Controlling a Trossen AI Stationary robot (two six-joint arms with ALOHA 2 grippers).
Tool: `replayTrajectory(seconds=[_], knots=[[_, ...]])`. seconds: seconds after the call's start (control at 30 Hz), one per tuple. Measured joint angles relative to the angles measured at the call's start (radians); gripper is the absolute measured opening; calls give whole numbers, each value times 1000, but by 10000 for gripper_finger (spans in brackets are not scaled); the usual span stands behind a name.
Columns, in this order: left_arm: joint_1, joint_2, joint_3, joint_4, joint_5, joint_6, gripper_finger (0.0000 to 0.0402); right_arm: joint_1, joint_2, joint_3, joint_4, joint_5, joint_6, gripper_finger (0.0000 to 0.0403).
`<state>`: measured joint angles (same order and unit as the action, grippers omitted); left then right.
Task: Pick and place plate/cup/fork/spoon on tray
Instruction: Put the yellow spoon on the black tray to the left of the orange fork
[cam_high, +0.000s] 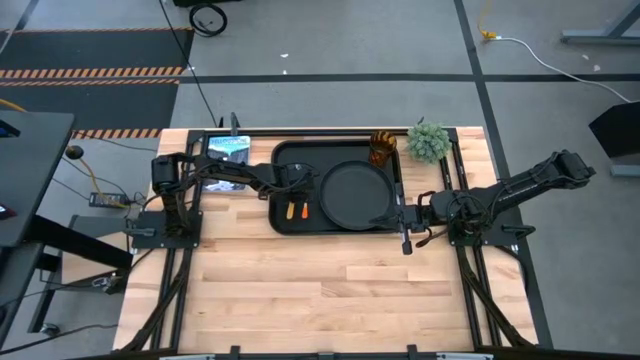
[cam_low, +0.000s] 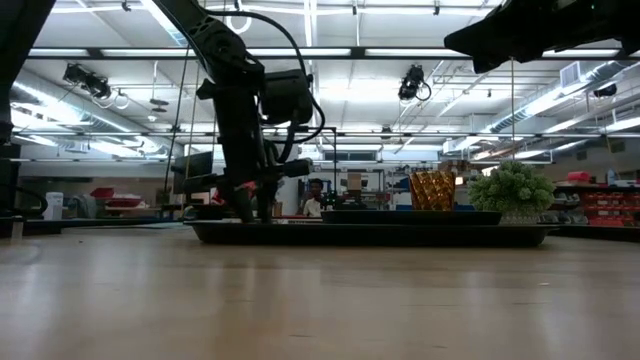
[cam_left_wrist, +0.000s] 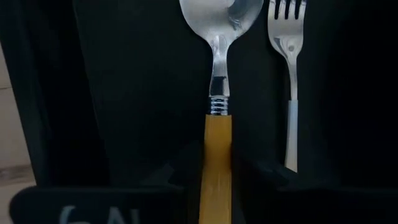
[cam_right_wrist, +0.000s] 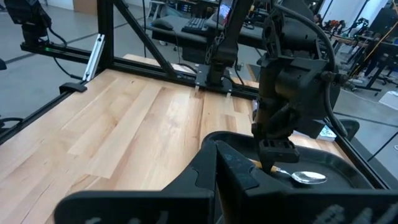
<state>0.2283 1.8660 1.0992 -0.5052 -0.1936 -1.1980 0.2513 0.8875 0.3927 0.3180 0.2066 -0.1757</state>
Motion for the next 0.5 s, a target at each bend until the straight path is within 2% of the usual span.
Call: replayTrajectory(seconds=[0.27, 0.5], knots=[[0, 0, 0, 9, 1, 13, 132, 0, 0, 0, 0, 0, 0, 9], [0, -31, 16, -21, 6, 99, 151, 0, 0, 0, 0, 0, -3, 9]])
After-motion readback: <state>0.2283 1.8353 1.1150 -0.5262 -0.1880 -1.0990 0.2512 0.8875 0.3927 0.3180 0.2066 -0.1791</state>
